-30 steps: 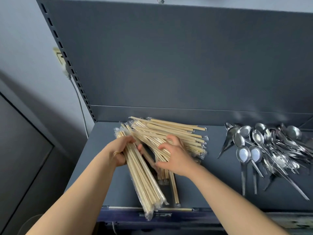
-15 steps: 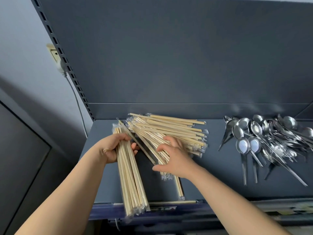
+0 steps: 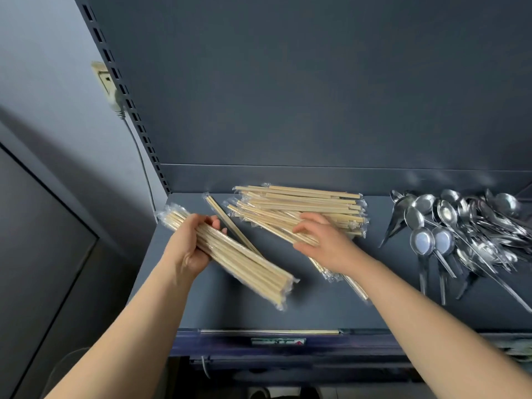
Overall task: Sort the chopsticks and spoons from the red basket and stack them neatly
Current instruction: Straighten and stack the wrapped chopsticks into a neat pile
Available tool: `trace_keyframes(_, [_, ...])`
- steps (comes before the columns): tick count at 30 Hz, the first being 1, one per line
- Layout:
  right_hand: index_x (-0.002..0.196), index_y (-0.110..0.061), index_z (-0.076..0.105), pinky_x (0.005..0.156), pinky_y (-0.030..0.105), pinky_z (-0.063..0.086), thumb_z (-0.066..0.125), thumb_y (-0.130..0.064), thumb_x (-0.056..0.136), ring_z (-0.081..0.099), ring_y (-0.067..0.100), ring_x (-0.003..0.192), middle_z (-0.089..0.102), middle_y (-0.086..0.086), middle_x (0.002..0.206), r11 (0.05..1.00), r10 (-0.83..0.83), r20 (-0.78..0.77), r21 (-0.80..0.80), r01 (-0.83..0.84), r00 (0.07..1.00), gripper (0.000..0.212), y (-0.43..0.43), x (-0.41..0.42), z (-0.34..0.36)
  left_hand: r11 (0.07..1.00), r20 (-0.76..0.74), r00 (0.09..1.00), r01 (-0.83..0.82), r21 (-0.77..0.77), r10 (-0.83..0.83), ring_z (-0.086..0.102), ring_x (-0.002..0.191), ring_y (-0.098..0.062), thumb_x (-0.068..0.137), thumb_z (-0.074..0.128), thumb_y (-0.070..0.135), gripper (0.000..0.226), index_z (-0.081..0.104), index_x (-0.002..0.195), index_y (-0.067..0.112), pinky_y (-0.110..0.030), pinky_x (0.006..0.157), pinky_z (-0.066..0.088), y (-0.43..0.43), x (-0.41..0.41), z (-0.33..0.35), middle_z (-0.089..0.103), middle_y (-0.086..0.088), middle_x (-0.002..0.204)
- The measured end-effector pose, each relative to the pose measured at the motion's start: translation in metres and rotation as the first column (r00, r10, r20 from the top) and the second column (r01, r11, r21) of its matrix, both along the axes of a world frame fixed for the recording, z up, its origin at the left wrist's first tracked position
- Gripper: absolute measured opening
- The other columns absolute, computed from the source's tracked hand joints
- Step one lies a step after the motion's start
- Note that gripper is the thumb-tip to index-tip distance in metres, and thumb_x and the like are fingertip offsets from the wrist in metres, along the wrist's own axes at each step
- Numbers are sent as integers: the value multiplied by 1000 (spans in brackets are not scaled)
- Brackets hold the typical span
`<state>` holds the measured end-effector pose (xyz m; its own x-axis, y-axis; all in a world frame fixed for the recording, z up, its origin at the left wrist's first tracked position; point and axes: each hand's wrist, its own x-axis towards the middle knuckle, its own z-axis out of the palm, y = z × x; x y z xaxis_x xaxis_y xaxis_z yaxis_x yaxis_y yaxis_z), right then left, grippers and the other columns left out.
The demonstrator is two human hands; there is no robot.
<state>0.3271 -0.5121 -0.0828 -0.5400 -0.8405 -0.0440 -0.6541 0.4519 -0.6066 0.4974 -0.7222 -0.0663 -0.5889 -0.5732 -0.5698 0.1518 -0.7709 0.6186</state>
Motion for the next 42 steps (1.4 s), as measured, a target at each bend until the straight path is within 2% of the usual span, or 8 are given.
trace_keyframes(4, [126,-35,55,103,31,45,76,-50,74,58,6,114,60,-17,124,993,83,385,41,-107,919,58,-4,39,28,983,-139,973,-182,27,184,56,56,-13,91,50,7,13,52,78,9,-36,76,57,35,-7,4,55,-3,68])
trace_keyframes(12, [145,-31,38,98,21,43,69,-31,82,55,7,115,52,-16,135,937,150,267,268,-223,952,71,15,48,24,985,-123,982,-155,-77,145,64,76,-14,87,65,17,9,57,89,16,-32,80,48,59,13,3,63,1,78])
trace_keyframes(14, [139,-37,45,88,24,49,68,-29,80,59,7,99,60,-15,121,923,154,267,305,-235,951,63,22,46,21,901,102,957,-214,-378,271,64,86,-15,84,71,16,30,56,110,16,-30,79,47,47,27,-1,65,1,92])
trace_keyframes(17, [129,-49,47,87,36,54,67,-33,76,61,11,94,64,-15,109,893,200,189,369,-259,961,58,30,48,13,675,381,892,127,-727,242,64,91,-12,84,72,19,32,64,115,15,-22,79,48,35,48,-4,68,0,102])
trace_keyframes(20, [136,-54,36,91,35,50,68,-45,77,55,10,103,56,-19,119,884,250,104,381,-271,963,68,33,54,8,560,538,836,397,-728,108,65,86,-4,86,70,24,22,71,107,17,-22,77,51,39,60,-11,72,5,94])
trace_keyframes(31, [135,-35,52,111,27,33,74,-53,75,40,-3,122,44,-27,127,998,-16,-4,60,16,1000,67,69,83,-16,282,615,738,550,-786,277,57,99,-14,86,65,39,13,72,95,32,-30,81,46,63,97,-43,66,14,91])
trace_keyframes(37, [152,-34,2,116,20,-6,28,-56,97,-13,-6,142,-5,-24,155,969,99,-155,239,-60,983,65,75,101,-22,52,658,702,672,-739,272,47,100,-17,94,58,27,20,68,105,14,-28,90,38,68,86,-51,60,-3,110])
trace_keyframes(42, [147,-35,-11,118,20,-10,-8,-61,82,-24,-9,140,-18,-23,155,954,120,-116,288,-82,986,70,74,101,-22,-14,695,703,705,-709,152,42,131,-18,98,46,14,35,58,130,9,-29,111,31,66,87,-56,51,-1,139])
